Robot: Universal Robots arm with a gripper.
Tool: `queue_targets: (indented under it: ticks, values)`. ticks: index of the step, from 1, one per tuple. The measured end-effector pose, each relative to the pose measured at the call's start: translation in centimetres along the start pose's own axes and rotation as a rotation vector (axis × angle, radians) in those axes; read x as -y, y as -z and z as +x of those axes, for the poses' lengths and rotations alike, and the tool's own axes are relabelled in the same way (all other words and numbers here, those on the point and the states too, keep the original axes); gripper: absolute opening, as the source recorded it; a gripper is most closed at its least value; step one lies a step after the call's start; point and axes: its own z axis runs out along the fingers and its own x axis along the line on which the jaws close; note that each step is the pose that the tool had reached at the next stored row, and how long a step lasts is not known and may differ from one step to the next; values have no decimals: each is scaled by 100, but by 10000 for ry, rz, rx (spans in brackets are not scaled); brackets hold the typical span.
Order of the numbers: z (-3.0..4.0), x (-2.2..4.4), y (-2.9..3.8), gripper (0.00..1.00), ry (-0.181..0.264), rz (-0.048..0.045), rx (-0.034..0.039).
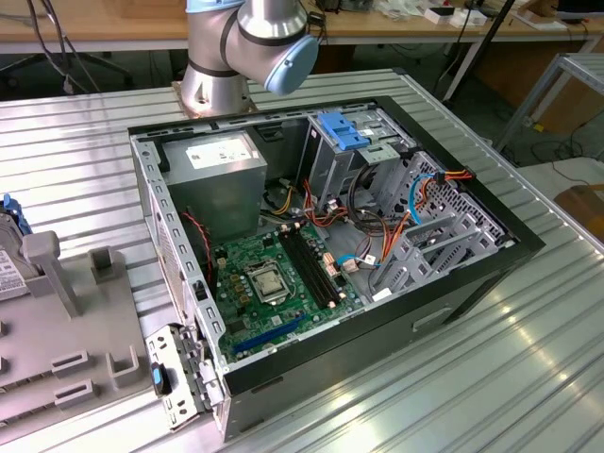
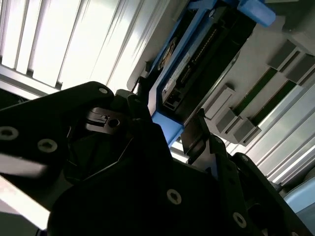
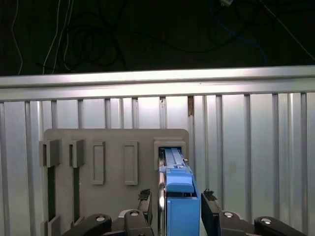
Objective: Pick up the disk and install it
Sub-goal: 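Pick up the disk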
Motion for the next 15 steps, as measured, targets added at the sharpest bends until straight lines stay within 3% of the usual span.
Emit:
queue_targets:
  ticks: [5,7,9,15]
  values:
    - [0,-4,6,51,0,0,0]
    - [2,-5,84,51,0,0,-11]
    - [3,-4,98,51,0,1,-11]
    - [3,-8,81,51,1,0,-10]
